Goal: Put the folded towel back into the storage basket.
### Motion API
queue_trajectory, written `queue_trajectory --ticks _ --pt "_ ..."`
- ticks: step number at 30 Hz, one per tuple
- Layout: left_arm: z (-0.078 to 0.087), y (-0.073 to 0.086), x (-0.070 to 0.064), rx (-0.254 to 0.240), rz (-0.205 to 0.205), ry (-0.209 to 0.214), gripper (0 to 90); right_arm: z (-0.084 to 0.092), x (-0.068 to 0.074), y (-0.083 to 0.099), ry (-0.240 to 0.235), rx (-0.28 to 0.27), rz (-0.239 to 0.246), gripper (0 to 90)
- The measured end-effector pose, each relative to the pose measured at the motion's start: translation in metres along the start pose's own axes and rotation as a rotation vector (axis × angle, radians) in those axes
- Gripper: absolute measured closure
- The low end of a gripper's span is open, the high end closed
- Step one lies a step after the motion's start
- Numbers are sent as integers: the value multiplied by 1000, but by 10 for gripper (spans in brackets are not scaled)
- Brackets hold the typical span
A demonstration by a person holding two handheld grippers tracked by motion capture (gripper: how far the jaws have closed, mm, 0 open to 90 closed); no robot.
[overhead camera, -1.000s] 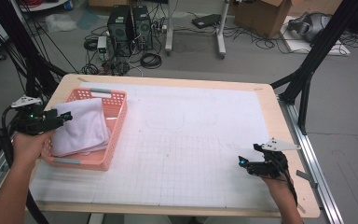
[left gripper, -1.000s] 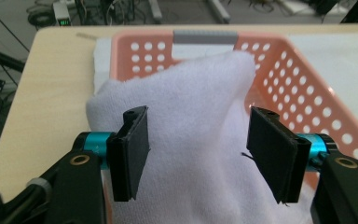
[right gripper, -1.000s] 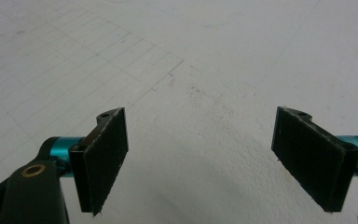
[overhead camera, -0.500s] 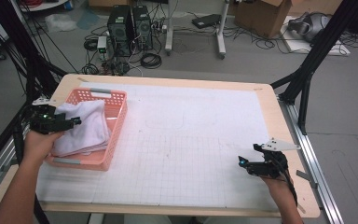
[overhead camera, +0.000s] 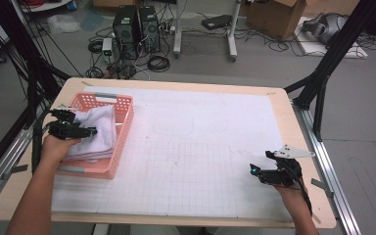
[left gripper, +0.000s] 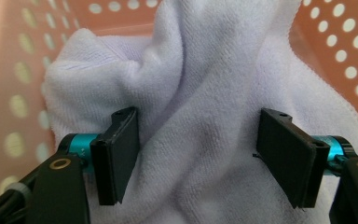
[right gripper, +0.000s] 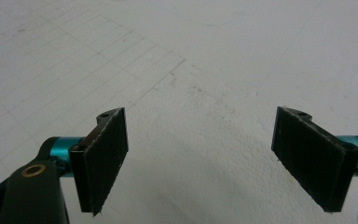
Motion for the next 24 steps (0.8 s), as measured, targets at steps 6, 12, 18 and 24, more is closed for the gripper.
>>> queue_trajectory --ticks 6,12,18,24 --pt "-8 -4 -16 -33 -57 101 341 0 0 1 1 3 -2 173" --pt "1 -11 -10 -103 7 78 304 0 -1 1 2 2 -2 173" --pt "11 -12 5 -128 55 17 345 0 0 1 1 2 -2 173" --pt "23 -19 13 -246 98 -37 422 -1 0 2 -2 5 1 173"
Point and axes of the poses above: each handheld gripper's, and its own axes: z roughly backward along the jaws, y roughly out of its underside, x roughly to its left, the point moved 9 cm from there along -z, roughly forward along the jaws, and after that the axes turned 8 degrees about y, right-handed, at the moved point
